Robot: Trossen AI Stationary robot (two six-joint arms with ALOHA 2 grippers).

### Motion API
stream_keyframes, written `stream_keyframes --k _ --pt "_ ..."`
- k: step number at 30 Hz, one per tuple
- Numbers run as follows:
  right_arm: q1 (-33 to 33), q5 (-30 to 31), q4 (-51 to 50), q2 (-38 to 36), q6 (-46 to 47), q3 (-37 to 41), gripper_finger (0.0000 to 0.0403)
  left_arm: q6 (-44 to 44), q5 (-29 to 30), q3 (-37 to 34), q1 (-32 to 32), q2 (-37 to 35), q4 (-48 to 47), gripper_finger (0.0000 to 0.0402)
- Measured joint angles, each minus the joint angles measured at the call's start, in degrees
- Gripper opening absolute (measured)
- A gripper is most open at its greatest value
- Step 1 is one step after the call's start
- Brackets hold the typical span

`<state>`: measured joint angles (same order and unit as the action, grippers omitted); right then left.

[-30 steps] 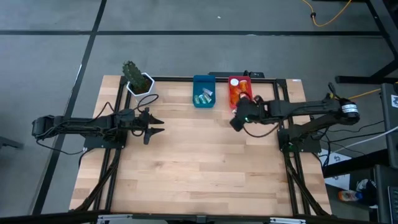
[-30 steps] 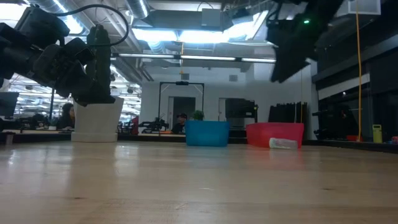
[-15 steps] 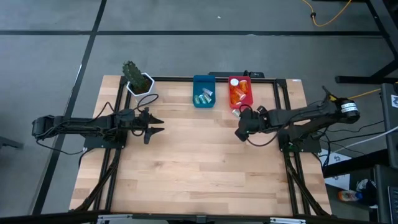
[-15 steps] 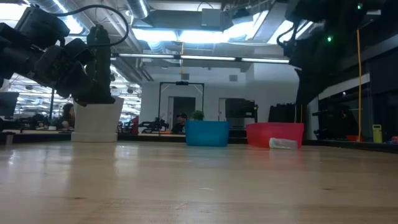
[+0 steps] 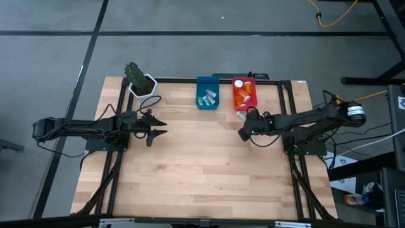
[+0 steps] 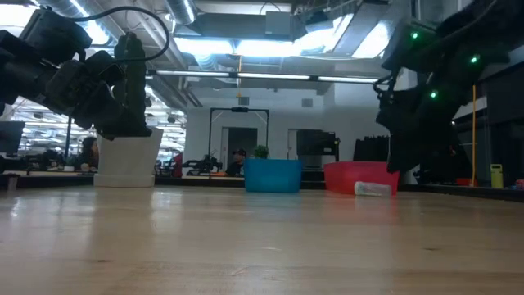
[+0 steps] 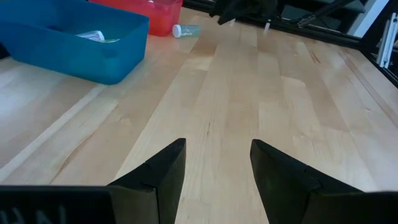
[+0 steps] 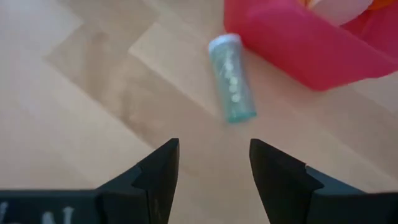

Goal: Pick and place medicine bottles into bin by pill shape (circle, oval)
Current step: Put the small blue pill bottle into the blue bin

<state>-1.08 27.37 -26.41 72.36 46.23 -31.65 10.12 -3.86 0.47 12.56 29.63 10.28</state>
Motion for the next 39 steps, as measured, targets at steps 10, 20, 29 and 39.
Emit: stream_keyframes --k 10,20,29,39 --pt "-6.85 -0.49 6.89 0.33 -7.56 1.08 0.0197 0.01 0.0 0.0 0.0 0.0 0.0 0.0174" --pt "-11.03 -2.94 10.2 5.95 -10.46 1.08 0.0197 -0.01 0.0 0.0 0.02 0.0 0.0 0.0174" --pt "-13.16 -5.91 16.51 10.93 -13.54 1.08 0.0197 -0.01 0.1 -0.02 0.02 0.0 0.0 0.0174" --pt "-13.11 -9.39 17.52 13.0 -11.79 0.95 0.0134 0.04 0.15 0.0 0.02 -0.01 0.0 0.0174"
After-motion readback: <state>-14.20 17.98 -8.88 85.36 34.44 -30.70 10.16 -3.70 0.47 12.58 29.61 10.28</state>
